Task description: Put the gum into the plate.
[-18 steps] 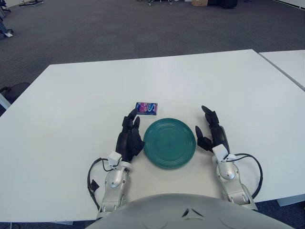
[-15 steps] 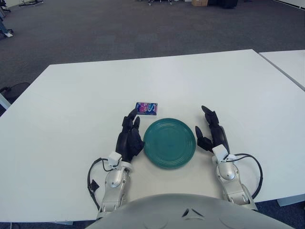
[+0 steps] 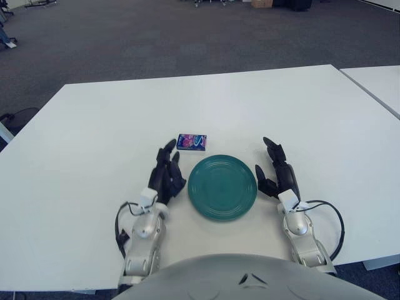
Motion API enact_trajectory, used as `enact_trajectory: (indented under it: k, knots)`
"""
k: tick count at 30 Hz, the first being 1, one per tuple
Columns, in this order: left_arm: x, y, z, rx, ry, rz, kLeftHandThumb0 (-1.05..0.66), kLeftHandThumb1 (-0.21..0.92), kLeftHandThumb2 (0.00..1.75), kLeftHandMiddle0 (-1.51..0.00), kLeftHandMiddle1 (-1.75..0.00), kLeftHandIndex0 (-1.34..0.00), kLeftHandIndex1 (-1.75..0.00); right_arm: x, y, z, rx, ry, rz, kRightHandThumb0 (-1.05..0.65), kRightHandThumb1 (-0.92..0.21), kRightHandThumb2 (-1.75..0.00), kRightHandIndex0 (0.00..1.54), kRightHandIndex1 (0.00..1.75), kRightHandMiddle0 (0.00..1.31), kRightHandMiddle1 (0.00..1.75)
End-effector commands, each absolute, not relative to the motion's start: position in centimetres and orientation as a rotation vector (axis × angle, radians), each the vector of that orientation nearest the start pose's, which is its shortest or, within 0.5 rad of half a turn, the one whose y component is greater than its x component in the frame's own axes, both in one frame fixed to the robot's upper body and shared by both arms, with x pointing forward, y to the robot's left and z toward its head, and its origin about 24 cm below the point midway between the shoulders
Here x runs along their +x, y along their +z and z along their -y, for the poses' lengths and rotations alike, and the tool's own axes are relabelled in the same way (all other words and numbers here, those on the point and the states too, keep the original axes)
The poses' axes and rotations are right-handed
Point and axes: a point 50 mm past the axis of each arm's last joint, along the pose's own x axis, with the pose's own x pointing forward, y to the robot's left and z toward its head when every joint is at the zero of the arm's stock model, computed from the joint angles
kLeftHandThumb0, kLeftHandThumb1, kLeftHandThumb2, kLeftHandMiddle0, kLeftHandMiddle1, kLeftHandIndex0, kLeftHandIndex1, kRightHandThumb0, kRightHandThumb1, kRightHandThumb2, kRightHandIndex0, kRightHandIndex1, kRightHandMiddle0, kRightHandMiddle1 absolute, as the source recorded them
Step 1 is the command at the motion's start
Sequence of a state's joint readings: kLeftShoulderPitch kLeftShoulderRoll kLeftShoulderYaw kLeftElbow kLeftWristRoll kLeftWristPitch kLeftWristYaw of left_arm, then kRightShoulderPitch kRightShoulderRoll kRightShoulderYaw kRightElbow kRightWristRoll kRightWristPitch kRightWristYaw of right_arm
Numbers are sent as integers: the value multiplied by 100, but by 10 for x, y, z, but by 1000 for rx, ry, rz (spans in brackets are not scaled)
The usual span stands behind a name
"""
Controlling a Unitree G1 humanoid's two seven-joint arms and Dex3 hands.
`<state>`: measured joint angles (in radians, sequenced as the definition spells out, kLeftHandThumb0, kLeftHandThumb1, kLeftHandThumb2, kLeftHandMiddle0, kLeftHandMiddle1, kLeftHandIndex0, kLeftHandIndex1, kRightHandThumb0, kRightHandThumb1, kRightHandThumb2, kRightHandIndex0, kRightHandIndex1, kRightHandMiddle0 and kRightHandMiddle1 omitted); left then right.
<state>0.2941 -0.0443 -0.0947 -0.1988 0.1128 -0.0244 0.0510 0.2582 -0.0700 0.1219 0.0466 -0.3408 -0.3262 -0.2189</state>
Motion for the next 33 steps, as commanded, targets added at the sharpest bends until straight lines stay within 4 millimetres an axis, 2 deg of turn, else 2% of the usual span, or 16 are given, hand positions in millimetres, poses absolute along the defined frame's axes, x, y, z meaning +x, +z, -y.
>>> enact_trajectory:
  k: [1,5,10,18,21,27,33]
  knots:
    - [220,46,-146,256,69,4,-87,92,89,-34,-3,-4,-66,194,3,146,-363,-42,60,-81,-92,-78,27,1,0,46]
    - [239,56,-150,463,44,55,-92,92,80,-33,-1,-5,-68,195,1,146,-367,-38,62,-82,-92,-78,28,1,0,45]
    - [245,62,-152,628,30,129,-99,92,73,-29,0,-8,-71,195,0,145,-363,-41,59,-81,-92,-79,28,1,0,45]
    - [260,96,-150,940,12,263,-104,92,63,-27,0,-18,-79,197,-3,144,-362,-34,48,-81,-92,-78,28,0,0,45]
    - [265,99,-148,1045,-26,284,-105,92,61,-25,0,-18,-79,198,-3,144,-364,-31,48,-82,-92,-79,27,0,0,45]
    - [283,93,-145,1081,-181,260,-102,92,57,-19,0,-8,-75,198,-5,141,-368,-30,55,-82,-92,-79,27,0,0,45]
    - [290,90,-147,1084,-302,263,-100,92,52,-14,0,-1,-59,198,-5,140,-370,-30,59,-82,-92,-79,28,1,0,47]
